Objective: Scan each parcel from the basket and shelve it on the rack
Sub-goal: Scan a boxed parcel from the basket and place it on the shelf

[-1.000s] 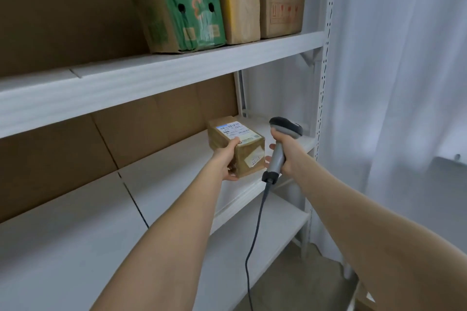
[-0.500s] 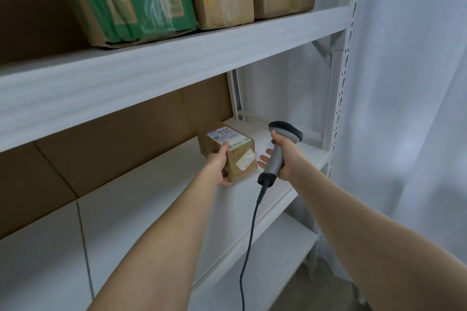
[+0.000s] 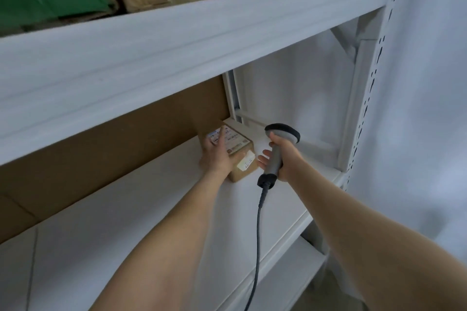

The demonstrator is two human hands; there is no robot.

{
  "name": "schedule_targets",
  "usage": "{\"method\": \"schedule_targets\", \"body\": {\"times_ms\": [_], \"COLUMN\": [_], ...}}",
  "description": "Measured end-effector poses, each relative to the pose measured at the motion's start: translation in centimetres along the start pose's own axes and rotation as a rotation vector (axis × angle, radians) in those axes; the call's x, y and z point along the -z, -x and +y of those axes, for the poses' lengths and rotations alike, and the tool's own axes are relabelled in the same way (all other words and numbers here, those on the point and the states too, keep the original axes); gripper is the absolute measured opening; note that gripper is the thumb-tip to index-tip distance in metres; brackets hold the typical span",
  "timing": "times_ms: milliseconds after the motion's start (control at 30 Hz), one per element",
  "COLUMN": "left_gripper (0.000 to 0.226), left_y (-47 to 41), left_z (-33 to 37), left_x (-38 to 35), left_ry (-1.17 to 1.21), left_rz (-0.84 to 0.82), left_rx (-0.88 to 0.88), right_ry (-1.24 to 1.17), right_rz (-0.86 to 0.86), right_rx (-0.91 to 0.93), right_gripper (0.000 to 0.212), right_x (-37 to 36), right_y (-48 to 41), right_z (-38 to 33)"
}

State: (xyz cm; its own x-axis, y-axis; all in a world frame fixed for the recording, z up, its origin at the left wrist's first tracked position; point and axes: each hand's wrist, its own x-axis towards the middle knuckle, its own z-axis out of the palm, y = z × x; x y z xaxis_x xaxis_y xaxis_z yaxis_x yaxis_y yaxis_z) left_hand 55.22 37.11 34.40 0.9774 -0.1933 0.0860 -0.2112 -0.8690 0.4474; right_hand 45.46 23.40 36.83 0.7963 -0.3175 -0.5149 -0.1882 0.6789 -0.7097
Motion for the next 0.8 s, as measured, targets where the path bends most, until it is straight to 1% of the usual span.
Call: {"method": "schedule_targets", "body": {"times_ms": [33,67,100,167,233,433,533,667,733,800], "left_gripper": [0.088,0.082,0.071,0.051,0.045,0.048,0.058,0.07,0.073,0.073], "left_y": [-0.1,-0.2,-0.3,-0.7,-1.6,-4.8,-6.1,-7.3,-7.2,-6.8], "left_z": [0.2,0.3,0.4,0.8,1.0,1.1,1.1,1.4,1.7,1.9], "left_x": [0.1,0.0,-0.1,-0.3,-0.5,-0.9,-1.4,-1.7,-1.6,-1.3], "left_ry": [-0.175,-0.29,-0.351,-0.375,-0.356,-0.279,-0.281,-0.215,-0.188,-0.192], "left_rz": [-0.007,-0.015,-0.013,0.017,0.028,-0.057,-0.101,-0.187,-0.22,-0.214], "left_rx": [-0.071,-0.127,-0.162,-0.19,-0.202,-0.215,-0.224,-0.177,-0.154,-0.139], "right_ry": [0.003,0.004,0.005,0.014,0.017,0.008,0.009,-0.002,-0.009,-0.023], "right_rz": [-0.004,-0.014,-0.024,-0.038,-0.041,-0.044,-0.045,-0.056,-0.06,-0.066], "right_rx": [0.0,-0.001,-0.002,-0.001,-0.002,-0.014,-0.02,-0.027,-0.033,-0.032], "right_gripper": [0.057,0.057,0.057,0.057,0.056,0.056,0.055,0.055,0.055,0.055], "right_x": [-0.1,-0.3,-0.5,-0.8,-0.9,-0.6,-0.5,-0.4,-0.4,-0.4], "right_y": [-0.2,-0.4,-0.6,-1.0,-1.5,-3.1,-3.6,-4.1,-4.1,-3.8], "right_z": [-0.3,-0.5,-0.8,-1.2,-1.5,-1.8,-2.0,-2.0,-1.9,-2.0]}}
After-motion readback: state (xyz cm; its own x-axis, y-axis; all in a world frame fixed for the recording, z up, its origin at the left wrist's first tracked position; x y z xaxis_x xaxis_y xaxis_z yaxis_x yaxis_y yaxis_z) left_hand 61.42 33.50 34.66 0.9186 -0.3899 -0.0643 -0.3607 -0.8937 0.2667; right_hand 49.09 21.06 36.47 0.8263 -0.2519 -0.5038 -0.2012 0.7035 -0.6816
